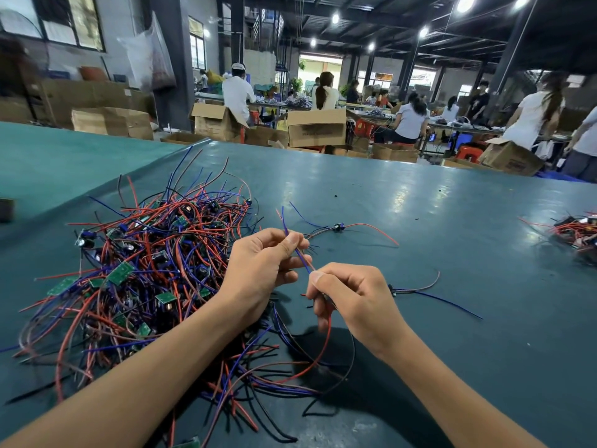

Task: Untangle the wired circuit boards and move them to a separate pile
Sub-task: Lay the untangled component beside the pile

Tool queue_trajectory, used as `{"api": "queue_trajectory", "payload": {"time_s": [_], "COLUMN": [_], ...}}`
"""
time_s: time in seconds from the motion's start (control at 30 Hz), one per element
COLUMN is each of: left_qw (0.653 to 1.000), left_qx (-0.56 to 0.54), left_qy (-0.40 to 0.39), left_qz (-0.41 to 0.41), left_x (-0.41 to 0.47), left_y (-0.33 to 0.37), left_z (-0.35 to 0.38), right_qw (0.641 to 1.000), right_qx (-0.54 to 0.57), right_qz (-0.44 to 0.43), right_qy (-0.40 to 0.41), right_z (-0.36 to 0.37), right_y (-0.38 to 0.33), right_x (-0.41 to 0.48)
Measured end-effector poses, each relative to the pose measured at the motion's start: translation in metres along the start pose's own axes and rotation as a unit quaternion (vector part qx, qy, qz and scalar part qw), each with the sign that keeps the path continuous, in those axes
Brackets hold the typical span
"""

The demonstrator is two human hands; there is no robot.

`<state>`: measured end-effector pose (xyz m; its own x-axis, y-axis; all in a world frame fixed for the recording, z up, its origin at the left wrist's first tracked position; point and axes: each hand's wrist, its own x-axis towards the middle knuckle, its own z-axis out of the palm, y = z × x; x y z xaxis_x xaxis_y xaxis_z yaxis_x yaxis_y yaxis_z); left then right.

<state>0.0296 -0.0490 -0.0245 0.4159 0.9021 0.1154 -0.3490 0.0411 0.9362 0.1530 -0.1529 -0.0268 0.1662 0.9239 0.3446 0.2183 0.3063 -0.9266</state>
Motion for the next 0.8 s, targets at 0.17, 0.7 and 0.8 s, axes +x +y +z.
{"api": "queue_trajectory", "payload": {"time_s": [0.17,0.7,0.8], "left_qw": [0.999,0.969,0.959], "left_qx": [-0.016,0.097,0.113], "left_qy": [0.026,-0.216,-0.253], "left_qz": [0.017,-0.067,-0.054], "left_x": [0.002,-0.016,-0.02], "left_y": [0.0,-0.01,-0.012], "left_z": [-0.001,0.016,0.016], "right_qw": [1.0,0.975,0.973], "right_qx": [0.009,0.073,0.121], "right_qz": [0.008,0.011,0.05], "right_qy": [-0.008,0.209,0.19], "right_z": [0.001,-0.019,-0.021], "right_y": [0.003,0.006,0.009], "right_x": [0.002,0.019,0.021]}}
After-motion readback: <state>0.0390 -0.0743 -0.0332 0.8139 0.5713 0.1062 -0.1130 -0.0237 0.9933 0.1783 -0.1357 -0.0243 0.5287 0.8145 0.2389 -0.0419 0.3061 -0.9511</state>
